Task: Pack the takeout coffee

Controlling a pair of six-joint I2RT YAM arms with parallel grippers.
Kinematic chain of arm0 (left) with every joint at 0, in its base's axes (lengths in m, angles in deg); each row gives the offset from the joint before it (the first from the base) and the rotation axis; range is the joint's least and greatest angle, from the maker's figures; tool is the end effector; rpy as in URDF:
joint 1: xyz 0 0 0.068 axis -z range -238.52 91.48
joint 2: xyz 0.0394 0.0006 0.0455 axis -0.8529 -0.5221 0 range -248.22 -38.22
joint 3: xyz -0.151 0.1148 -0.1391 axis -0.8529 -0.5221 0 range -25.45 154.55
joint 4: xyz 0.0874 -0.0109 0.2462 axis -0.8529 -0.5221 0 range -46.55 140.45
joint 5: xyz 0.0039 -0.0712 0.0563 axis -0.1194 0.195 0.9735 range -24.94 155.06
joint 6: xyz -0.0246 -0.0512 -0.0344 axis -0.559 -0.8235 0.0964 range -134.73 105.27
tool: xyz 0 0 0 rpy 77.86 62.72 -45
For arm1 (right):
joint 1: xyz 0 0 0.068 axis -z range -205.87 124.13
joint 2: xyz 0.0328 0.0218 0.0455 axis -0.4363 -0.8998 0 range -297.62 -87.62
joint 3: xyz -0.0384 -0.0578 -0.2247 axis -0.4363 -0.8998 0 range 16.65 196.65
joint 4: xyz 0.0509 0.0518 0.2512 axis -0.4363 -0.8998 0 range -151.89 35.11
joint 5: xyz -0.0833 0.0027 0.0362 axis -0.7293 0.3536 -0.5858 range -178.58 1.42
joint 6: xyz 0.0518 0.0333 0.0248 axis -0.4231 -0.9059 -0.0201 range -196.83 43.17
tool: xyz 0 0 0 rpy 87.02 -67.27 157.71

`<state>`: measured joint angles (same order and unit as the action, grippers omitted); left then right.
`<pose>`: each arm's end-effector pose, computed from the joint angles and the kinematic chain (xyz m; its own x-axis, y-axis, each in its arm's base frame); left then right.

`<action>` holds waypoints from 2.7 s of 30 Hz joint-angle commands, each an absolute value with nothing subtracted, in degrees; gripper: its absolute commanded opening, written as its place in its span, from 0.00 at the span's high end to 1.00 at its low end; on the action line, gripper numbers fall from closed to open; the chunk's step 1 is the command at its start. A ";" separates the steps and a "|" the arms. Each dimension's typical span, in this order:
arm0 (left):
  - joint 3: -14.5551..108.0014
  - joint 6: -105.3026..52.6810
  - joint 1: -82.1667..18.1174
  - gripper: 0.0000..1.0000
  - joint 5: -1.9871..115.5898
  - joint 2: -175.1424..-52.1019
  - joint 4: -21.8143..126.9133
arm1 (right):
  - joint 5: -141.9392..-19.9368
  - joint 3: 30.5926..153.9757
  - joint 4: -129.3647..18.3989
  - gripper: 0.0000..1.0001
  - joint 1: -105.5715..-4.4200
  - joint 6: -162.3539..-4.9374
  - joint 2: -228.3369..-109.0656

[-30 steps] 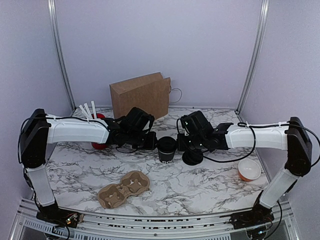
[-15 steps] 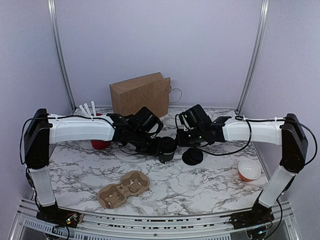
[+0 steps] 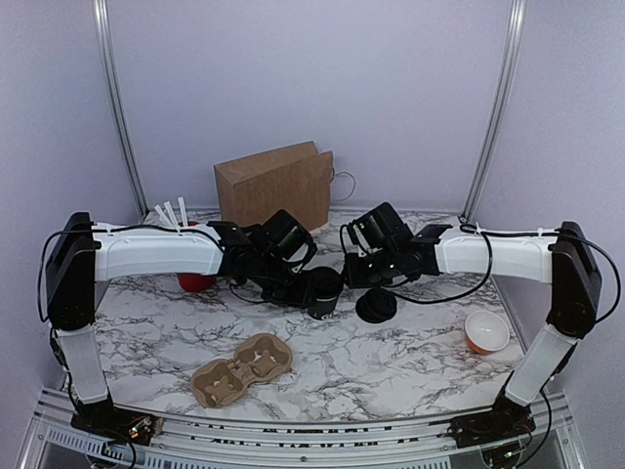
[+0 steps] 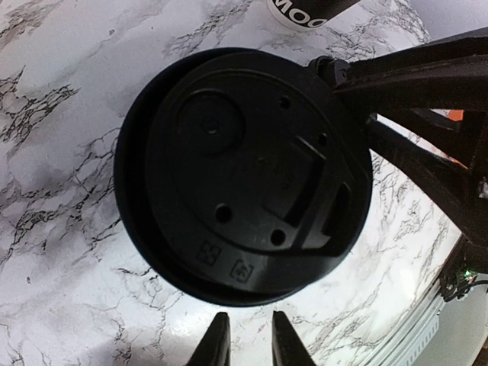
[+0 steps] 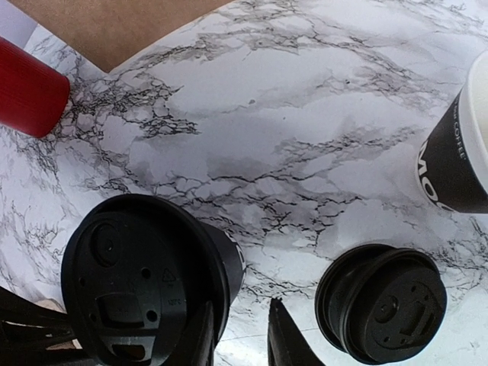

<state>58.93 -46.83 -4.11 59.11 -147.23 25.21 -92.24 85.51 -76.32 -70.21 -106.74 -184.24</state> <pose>0.2414 -0.3467 0.1819 -0.8274 0.2481 -0.5039 0.4818 0.7746 -0.4097 0.2693 0.2585 0.1801 -0.8021 -0.0882 -0.5906 -0.3089 0.9077 0.2840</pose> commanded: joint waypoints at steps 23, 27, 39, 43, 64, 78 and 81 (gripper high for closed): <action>73.86 -39.98 -9.66 0.47 60.78 -153.32 20.93 | -93.81 80.57 -75.38 0.75 -79.34 -108.66 -176.33; 74.32 -40.00 -9.83 0.46 60.54 -154.53 22.04 | -95.72 77.75 -70.99 0.77 -79.48 -111.18 -176.50; 70.80 -41.56 -9.92 0.46 60.70 -153.93 24.11 | -98.42 77.03 -66.06 0.76 -79.36 -113.30 -177.99; 69.74 -42.34 -9.92 0.47 60.62 -153.52 24.81 | -98.51 77.78 -66.35 0.76 -79.18 -113.43 -179.44; 65.93 -43.74 -9.75 0.48 60.66 -152.56 25.76 | -96.88 75.73 -63.44 0.76 -76.58 -114.48 -181.47; 65.91 -43.95 -9.66 0.48 60.37 -152.88 25.97 | -96.84 71.68 -66.45 0.77 -76.84 -114.61 -182.68; 66.54 -43.96 -9.66 0.48 60.08 -152.28 26.02 | -96.51 71.43 -66.56 0.76 -76.66 -114.59 -180.96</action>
<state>67.00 -44.12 -9.88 60.79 -153.33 28.77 -96.61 71.46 -66.13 -77.09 -114.30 -183.74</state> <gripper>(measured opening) 0.519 0.232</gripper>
